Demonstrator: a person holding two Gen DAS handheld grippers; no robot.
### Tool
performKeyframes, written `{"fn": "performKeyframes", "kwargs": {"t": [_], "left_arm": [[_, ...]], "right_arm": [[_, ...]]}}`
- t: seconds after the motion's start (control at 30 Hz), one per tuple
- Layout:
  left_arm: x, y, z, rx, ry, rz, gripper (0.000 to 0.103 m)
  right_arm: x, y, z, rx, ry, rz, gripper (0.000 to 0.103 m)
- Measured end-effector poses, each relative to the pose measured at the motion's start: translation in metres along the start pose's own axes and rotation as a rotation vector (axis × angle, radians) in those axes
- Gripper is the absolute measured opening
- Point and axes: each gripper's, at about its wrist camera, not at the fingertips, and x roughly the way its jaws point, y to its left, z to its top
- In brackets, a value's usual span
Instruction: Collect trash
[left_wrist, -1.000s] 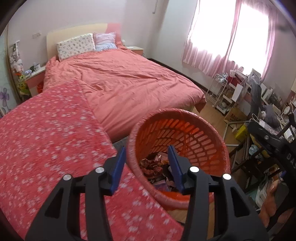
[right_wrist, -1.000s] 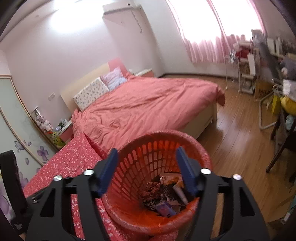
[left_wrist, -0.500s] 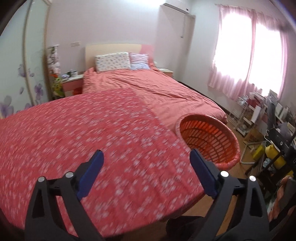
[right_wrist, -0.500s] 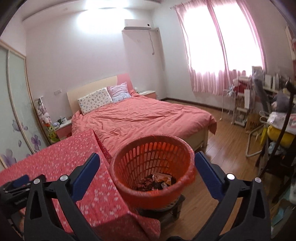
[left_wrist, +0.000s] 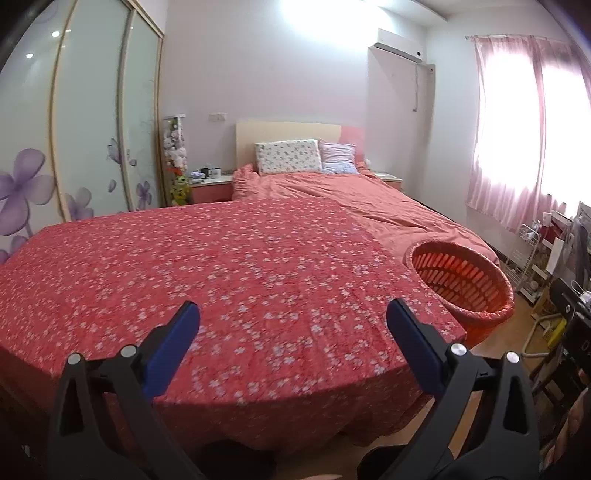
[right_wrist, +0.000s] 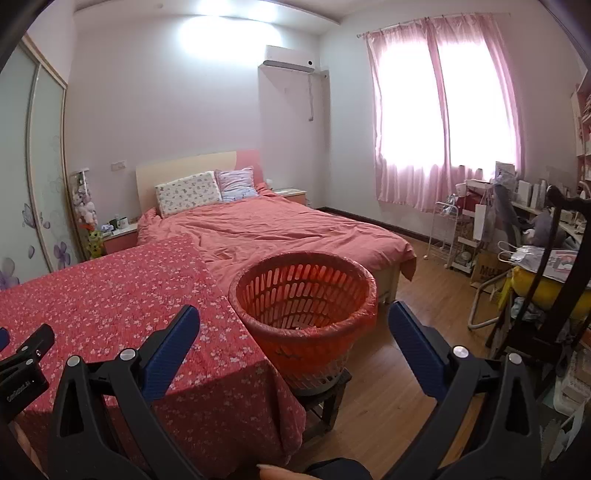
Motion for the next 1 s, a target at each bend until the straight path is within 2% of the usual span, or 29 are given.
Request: {"fn": "performKeyframes", "kwargs": {"t": [0.27, 0.6, 1.0], "left_arm": [[-0.007, 0.008, -0.018, -0.012, 0.018, 0.050, 0.099], [-0.007, 0.013, -0.023, -0.054, 0.038, 0.054, 0.099], [0.000, 0.009, -0.026, -0.060, 0.073, 0.055, 0.099]], "right_arm": [[-0.007, 0.008, -0.012, -0.020, 0.020, -0.027, 0.101], [-0.012, 0.016, -0.021, -0.043, 0.035, -0.038, 0.101], [-0.004, 0.019, -0.030, -0.037, 0.095, -0.025, 0.101]]}}
